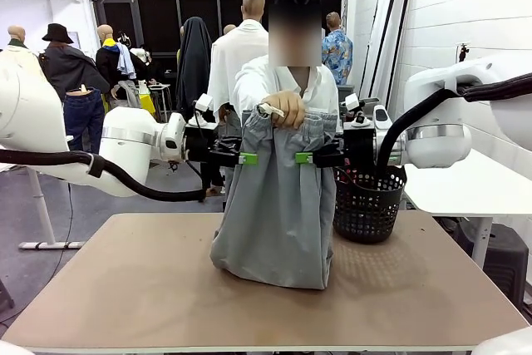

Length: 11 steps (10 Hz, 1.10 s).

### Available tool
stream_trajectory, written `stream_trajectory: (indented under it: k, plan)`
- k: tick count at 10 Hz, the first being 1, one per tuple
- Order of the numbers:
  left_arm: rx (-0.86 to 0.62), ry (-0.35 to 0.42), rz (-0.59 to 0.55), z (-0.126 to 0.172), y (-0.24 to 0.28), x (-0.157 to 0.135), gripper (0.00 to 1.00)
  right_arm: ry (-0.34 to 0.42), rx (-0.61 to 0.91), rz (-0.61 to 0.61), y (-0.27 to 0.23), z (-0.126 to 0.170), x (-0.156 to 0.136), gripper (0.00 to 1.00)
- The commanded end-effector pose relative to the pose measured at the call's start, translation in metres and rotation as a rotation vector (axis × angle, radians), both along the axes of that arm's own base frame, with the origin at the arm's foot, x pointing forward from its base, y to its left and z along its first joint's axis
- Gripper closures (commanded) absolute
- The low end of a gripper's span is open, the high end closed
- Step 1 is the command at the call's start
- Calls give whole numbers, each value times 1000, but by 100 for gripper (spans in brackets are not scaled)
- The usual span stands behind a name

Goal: Fold the training pants.
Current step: Release the ends of the Training pants and then grab the overlapped ends.

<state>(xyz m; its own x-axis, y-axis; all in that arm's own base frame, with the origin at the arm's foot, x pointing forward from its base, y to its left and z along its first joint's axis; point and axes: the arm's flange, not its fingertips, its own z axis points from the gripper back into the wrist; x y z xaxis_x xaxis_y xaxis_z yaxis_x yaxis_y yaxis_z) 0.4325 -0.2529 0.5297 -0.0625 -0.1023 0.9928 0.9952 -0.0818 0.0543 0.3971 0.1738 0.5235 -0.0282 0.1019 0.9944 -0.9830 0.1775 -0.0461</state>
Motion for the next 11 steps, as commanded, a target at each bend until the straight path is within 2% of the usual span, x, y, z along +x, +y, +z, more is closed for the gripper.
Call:
stream_trajectory:
  k: [1,4,7,8,9,10,11]
  plan:
    - [-39,-36,49,-8,-23,1,0,-37,30,-16,5,-4,12,0]
    - [-112,-44,58,-11,-41,4,0,-37,41,25,2,-6,17,0]
    - [-133,-5,24,-10,-45,2,0,-20,61,44,-2,-7,22,0]
    - [-123,5,47,-11,-46,2,0,-18,59,40,-3,-7,24,0]
    - [-90,-1,118,-13,-48,4,0,-18,58,44,-2,-7,24,0]
    - [-97,-25,134,-13,-48,5,17,-18,55,53,-2,-7,24,0]
    - [-111,-49,147,-13,-47,7,36,-3,52,72,-4,-6,24,6]
